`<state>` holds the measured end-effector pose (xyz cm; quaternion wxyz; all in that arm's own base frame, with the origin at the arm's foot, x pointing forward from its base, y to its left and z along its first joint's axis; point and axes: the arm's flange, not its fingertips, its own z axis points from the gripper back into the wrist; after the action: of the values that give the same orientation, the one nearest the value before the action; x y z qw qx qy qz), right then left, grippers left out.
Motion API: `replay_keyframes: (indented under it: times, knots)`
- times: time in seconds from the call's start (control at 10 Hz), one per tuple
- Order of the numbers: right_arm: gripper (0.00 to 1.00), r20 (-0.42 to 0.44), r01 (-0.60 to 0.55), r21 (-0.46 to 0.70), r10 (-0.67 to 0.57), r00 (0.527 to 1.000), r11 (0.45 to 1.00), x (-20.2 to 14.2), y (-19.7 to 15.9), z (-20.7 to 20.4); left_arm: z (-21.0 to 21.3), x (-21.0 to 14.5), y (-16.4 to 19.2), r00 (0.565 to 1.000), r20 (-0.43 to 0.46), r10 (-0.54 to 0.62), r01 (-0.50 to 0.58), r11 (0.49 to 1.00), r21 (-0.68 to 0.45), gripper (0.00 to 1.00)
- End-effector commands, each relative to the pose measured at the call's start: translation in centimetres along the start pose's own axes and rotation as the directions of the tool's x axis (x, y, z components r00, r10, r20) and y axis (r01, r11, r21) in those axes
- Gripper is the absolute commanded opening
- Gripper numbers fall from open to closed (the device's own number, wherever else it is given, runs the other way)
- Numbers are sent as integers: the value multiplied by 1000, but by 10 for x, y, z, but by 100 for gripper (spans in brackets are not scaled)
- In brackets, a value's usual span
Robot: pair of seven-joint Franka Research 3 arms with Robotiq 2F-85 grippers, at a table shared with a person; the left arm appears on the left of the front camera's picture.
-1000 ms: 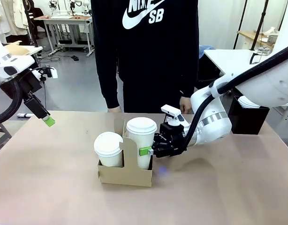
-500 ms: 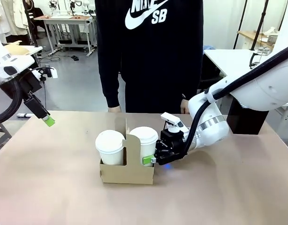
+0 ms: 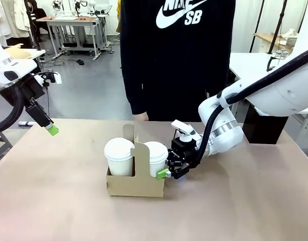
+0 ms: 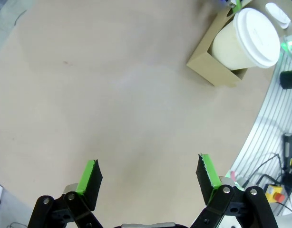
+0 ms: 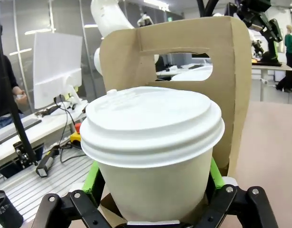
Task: Pour a drink into a cup and package it in a carrier.
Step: Insert the held 600 ml Paper Cup into the Cup Carrier.
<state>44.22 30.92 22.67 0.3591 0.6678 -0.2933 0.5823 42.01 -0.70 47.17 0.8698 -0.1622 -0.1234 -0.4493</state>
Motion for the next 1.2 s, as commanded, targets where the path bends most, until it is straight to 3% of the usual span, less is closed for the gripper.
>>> replay_keyframes:
  times: [0.0,0.5,0.7,0.9,1.1]
  knots:
    - [100,-67,-22,-18,21,998,1000,4,8,3,1,0,-1,1000,13,15,-15,1000,-5,100]
    - [100,-108,-38,-165,20,994,986,47,38,39,1,0,-1,1000,13,15,-15,1000,-5,100]
    - [100,-154,-2,-299,-46,987,954,72,62,69,1,0,-1,1000,13,15,-15,1000,-5,100]
    - [100,-164,74,-561,-198,966,825,104,103,105,1,0,-1,1000,13,15,-15,1000,-5,100]
    - [100,-67,192,-735,-352,934,650,128,155,135,1,0,-1,1000,13,15,-15,1000,-5,100]
